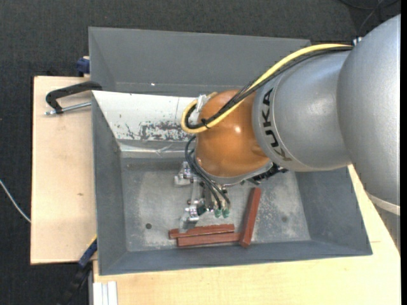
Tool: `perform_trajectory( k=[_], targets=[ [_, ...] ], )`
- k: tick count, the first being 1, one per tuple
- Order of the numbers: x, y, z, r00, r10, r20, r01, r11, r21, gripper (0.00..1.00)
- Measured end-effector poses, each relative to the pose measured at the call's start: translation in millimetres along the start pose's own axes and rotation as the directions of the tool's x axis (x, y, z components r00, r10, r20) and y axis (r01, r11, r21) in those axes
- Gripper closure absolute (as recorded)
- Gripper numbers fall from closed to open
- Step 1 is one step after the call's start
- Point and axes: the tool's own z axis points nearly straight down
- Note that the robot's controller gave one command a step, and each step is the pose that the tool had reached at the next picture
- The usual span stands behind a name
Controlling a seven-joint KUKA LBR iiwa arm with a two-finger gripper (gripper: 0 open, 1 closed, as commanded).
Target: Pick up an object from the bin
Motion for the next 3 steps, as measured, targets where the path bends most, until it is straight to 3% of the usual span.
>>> perform_trajectory(
  k=[1, 2, 3],
  targets=[
    [5.0, -33, 44, 1.0, 0.018, -0.009, -0.018, 1.0, -0.015, 1.0],
    [5.1, -33, 44, 1.0, 0.018, -0.009, -0.019, 1.0, -0.015, 1.0],
    [-3.8, -75, 9, 0.996, 0.084, -0.002, -0.084, 0.996, -0.002, 1.0]
  ],
)
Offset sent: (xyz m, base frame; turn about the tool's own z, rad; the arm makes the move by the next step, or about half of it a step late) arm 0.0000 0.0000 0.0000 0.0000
